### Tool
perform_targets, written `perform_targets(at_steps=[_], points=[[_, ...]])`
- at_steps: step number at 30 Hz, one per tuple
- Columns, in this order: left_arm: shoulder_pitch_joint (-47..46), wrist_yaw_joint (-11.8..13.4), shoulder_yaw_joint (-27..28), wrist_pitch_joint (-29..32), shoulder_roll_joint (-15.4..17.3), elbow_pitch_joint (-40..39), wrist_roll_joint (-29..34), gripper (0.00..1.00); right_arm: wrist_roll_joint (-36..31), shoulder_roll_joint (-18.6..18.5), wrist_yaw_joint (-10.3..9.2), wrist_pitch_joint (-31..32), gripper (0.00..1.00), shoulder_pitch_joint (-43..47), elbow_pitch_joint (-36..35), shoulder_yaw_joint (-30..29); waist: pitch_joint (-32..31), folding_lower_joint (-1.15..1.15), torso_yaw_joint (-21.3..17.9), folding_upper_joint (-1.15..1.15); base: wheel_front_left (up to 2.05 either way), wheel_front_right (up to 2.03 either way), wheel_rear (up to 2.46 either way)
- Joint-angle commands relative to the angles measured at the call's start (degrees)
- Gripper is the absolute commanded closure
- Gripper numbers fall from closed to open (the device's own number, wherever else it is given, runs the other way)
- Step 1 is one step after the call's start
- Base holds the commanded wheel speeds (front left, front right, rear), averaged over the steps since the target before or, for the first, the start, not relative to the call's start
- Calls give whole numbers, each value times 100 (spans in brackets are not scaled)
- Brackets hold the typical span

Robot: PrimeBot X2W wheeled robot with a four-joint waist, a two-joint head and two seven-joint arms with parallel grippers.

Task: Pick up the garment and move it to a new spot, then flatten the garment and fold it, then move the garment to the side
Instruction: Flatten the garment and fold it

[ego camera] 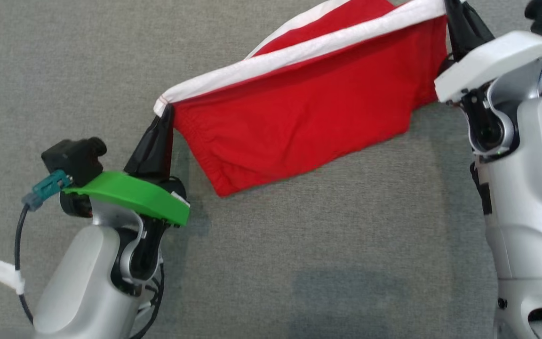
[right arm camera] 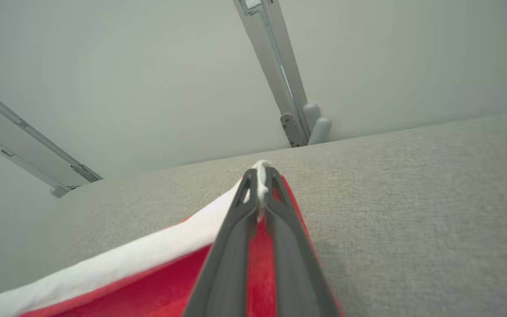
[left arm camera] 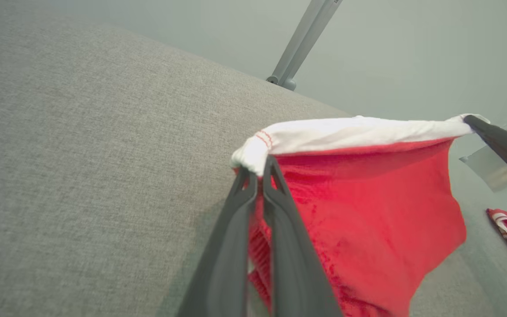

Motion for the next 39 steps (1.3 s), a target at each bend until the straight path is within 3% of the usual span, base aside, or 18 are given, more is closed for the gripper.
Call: perform_targets(at_steps=[1,8,14,15,16,17,18,20,21,27,33,39], points=[[-356,46,-54,8,-77,249,150,100,-192,-16,-4,-40,100,-415,359,20,597,0,635,20,0,0,0],[-1102,-27,-266,183,-354,1155,195,100,-783,-12,-4,-182,100,-1510,1822,-59,699,0,859,20,0,0,0],[-1393,-141,-292,100,-467,1592,150,100,-1190,25,-4,-337,100,-1974,2673,-172,707,0,865,20,0,0,0],[-1407,-161,-294,88,-472,1631,141,100,-1241,36,-4,-379,88,-2022,2767,-161,705,0,852,20,0,0,0],[-1419,-177,-304,85,-471,1674,137,100,-1283,44,-4,-443,49,-2062,2849,-141,697,0,833,20,0,0,0],[-1419,-177,-304,85,-471,1674,137,100,-1283,44,-4,-443,49,-2062,2849,-141,697,0,833,20,0,0,0],[-1422,-192,-308,82,-469,1715,129,99,-1306,54,-4,-491,0,-2092,2927,-119,683,0,810,20,0,0,0],[-1397,-177,-300,63,-447,1784,133,53,-1404,57,-4,-586,0,-2093,3052,-10,631,0,755,20,0,0,0],[-1369,-161,-296,47,-430,1813,141,0,-1431,53,-4,-653,0,-2091,3081,46,592,0,727,20,0,0,0],[-924,-45,-330,-187,-201,1676,340,0,-1502,-124,-4,-984,0,-1724,2912,739,115,0,487,20,0,0,0],[-91,209,-425,-753,115,862,790,0,-1382,-523,-4,-623,0,-1241,2498,1382,-267,0,380,20,0,0,0],[549,498,-540,-1111,190,216,1346,0,-1417,-890,-4,-76,0,-1015,2332,1362,-182,0,629,20,0,0,0]])
